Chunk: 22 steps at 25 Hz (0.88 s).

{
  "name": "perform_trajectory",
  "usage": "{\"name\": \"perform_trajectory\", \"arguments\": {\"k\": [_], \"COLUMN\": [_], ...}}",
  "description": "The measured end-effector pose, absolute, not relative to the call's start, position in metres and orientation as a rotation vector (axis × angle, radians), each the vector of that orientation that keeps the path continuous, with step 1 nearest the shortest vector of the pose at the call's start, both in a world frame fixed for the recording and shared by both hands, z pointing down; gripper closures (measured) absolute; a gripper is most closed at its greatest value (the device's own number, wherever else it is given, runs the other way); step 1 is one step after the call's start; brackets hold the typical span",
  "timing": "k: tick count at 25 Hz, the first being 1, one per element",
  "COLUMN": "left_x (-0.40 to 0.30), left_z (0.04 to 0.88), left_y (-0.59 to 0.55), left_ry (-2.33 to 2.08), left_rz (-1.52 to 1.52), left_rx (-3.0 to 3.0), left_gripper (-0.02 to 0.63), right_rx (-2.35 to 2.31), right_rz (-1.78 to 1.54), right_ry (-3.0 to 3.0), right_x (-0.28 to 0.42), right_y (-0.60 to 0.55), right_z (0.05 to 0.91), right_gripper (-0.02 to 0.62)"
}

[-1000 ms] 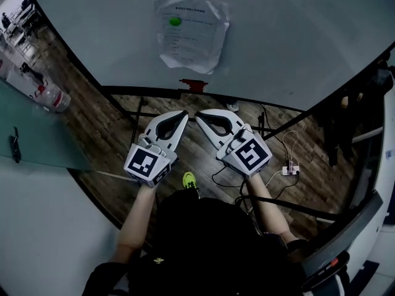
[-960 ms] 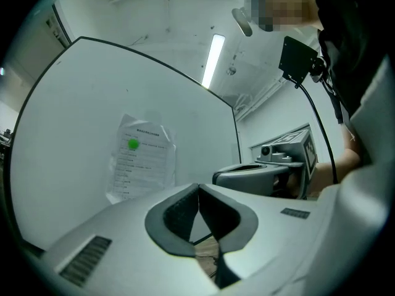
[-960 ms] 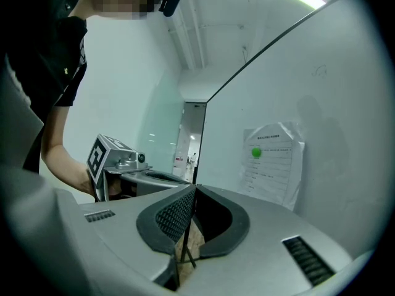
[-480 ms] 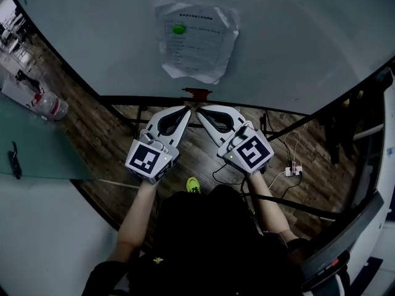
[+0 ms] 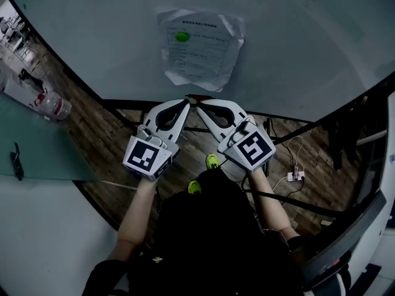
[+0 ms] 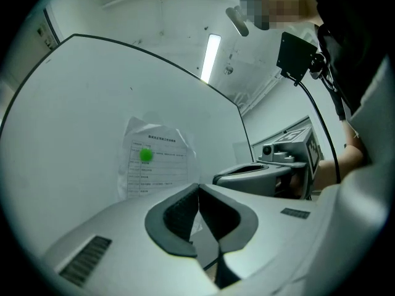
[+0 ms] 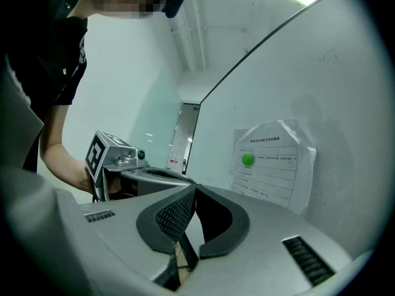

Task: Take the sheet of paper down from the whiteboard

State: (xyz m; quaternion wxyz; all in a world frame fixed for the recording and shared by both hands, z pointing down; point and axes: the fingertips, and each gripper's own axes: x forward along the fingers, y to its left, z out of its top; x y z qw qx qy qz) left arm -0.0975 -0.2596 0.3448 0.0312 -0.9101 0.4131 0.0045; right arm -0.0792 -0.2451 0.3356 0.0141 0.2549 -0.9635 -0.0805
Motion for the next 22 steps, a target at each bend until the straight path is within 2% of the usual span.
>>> {"name": "perform_trajectory", "arguments": {"k": [22], "left_x": [-0.102], "left_z": [0.301], "left_y": [-0.325], "left_ry": [1.237], "left_rz": [-0.039], "left_rx": [-2.646], "left_gripper": [0.563], "right_rx": [0.753], "right_rz": [-0.451], "right_ry": [-2.949], "right_x": [-0.094], "right_y": [-0.309], "right_z": [0.297], "right_gripper": [0.563]}}
